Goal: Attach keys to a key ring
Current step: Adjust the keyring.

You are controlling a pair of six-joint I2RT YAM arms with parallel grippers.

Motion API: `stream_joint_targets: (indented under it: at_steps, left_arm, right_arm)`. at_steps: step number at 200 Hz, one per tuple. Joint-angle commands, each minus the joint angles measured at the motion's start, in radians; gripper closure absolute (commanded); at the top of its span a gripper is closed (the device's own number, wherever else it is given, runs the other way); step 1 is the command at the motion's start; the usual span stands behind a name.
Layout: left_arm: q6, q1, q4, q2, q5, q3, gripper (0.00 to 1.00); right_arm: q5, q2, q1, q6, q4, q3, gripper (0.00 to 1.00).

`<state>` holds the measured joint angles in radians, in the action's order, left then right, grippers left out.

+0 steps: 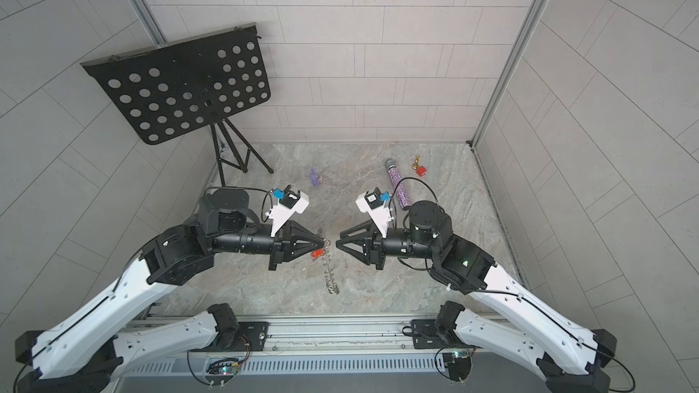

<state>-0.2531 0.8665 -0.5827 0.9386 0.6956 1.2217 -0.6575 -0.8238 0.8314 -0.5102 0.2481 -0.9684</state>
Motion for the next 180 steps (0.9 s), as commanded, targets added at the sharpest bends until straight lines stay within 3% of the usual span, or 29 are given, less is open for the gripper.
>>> stream_joint_targets:
  at_steps: [1,180]
  left_arm:
    - [0.011,0.005,0.018,-0.018,0.033,0.01,1.0]
    - [-0.028,0.005,0.03,-0.025,0.113,-0.02,1.0]
  right_arm:
    - [-0.051,0.015,0.006,0.003,-0.042,-0.016,0.7]
    - [-0.039,-0.053,0.092,0.03,-0.052,-0.064,0.85]
